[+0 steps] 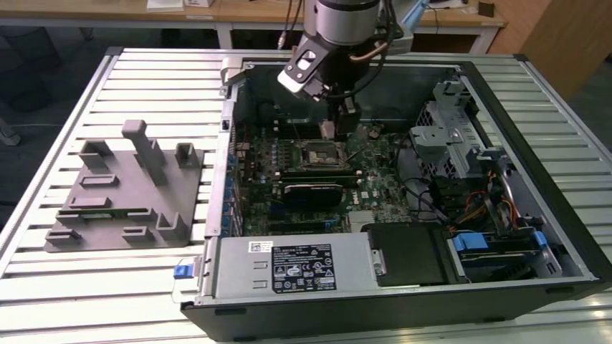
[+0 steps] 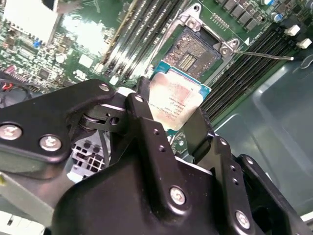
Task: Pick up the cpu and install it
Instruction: 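Place the cpu into insertion slot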
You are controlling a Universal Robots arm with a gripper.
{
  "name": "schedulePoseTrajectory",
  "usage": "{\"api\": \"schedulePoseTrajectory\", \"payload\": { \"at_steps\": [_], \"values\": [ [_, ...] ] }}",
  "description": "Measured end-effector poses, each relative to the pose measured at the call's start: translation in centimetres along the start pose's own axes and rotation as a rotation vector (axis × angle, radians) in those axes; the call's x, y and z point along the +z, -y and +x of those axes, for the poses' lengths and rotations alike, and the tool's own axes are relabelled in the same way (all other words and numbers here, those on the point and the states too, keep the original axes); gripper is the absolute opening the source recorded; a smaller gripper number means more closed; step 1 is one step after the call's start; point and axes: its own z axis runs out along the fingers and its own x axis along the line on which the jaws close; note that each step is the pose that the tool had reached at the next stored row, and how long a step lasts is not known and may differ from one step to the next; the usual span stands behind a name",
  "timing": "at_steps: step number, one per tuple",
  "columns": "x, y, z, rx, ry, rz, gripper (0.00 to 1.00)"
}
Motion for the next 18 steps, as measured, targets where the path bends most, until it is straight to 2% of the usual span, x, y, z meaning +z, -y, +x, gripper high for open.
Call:
{"api": "schedulePoseTrajectory", "payload": {
  "at_steps": [3, 8, 18],
  "values": [
    [0.41, 0.16, 0.40, 0.010, 0.0007, -0.0002, 0.53],
    [1.10, 0.44, 0.71, 0.052, 0.0039, -0.0008, 0.53],
    [2.76, 1.10, 1.07, 0.052, 0.0039, -0.0009, 0.53]
  ]
}}
